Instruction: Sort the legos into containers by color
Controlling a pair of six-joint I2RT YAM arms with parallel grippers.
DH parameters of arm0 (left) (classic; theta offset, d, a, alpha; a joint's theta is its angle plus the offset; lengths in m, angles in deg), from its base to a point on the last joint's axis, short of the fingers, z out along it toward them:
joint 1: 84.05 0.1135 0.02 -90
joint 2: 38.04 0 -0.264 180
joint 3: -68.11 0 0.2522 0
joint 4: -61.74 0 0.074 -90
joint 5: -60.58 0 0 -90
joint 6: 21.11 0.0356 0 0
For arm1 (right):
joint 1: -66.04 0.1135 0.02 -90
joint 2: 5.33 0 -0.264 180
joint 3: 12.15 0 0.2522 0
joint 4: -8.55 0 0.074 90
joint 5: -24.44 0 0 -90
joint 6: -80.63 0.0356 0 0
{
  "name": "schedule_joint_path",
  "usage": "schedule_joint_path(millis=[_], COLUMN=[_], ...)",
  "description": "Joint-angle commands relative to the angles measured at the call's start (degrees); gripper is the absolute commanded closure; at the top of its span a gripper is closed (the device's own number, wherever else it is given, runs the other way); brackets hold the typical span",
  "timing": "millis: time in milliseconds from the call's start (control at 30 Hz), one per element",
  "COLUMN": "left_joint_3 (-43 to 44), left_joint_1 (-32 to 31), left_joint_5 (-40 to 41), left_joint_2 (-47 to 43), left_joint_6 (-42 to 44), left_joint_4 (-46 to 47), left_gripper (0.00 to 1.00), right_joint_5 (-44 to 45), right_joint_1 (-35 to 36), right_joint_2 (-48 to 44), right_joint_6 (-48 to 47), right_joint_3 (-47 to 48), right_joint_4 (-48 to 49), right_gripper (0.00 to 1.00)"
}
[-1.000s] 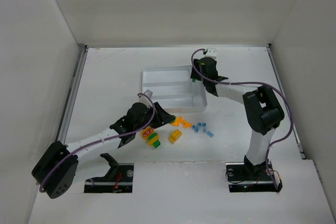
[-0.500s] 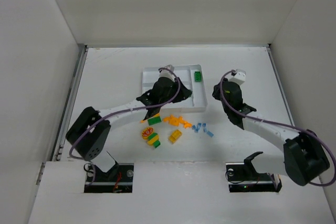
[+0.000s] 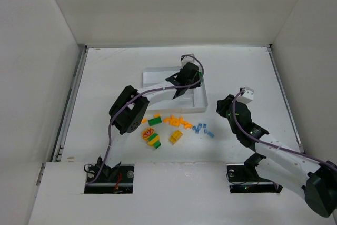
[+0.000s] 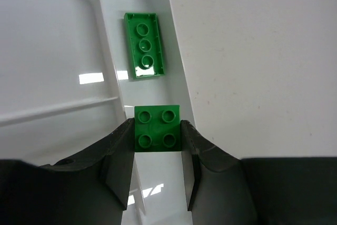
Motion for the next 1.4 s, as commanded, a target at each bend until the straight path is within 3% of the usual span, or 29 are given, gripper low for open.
schedule_joint_path(millis=[0,133,267,400,567,733,900,1000,1167,1367], left_joint_3=[7.2,10.9,12.8,11.5,3.8,-16.3,-36.4,-44.5,-51.5,-54.7], left_joint_1=[-0.6,-0.9,-0.4,0.1,1.7,2.3,0.3,0.7,2.4,3.9], left_joint_5=[5.0,5.8,5.9,5.5,3.5,2.8,3.6,3.7,2.2,-0.9], left_joint_2=[2.0,4.6,5.8,2.5,-6.9,-23.9,-41.0,-49.4,-58.9,-63.3], left_joint_6=[4.8,6.4,7.0,7.1,6.4,3.8,1.3,-1.2,-4.6,-6.0], left_joint_4=[-4.3,-5.0,-5.7,-5.9,-4.9,-1.6,-1.0,-3.1,-8.2,-9.7], left_gripper=[0.83,0.76,0.56,0.46,0.49,0.56,0.57,0.58,0.59,0.6], right_joint_5=[0.7,1.3,1.3,1.0,-1.8,-6.4,-8.6,-9.2,-12.7,-13.0], right_joint_1=[2.2,3.6,4.3,5.6,11.4,22.9,32.1,33.3,34.0,34.0], right_joint_2=[0.3,1.1,1.3,2.8,7.3,11.2,16.8,20.6,25.7,30.3], right_joint_6=[0.9,0.6,0.3,-0.2,-2.5,-4.8,-7.1,-9.1,-12.1,-12.2], right_joint_3=[-0.5,-0.6,-1.1,-1.2,0.8,3.0,6.4,8.6,12.9,17.1], right_joint_4=[0.3,1.0,2.2,3.5,5.2,5.2,3.1,3.0,2.3,-2.0], right_gripper=[0.66,0.64,0.55,0.48,0.51,0.54,0.35,0.31,0.3,0.34])
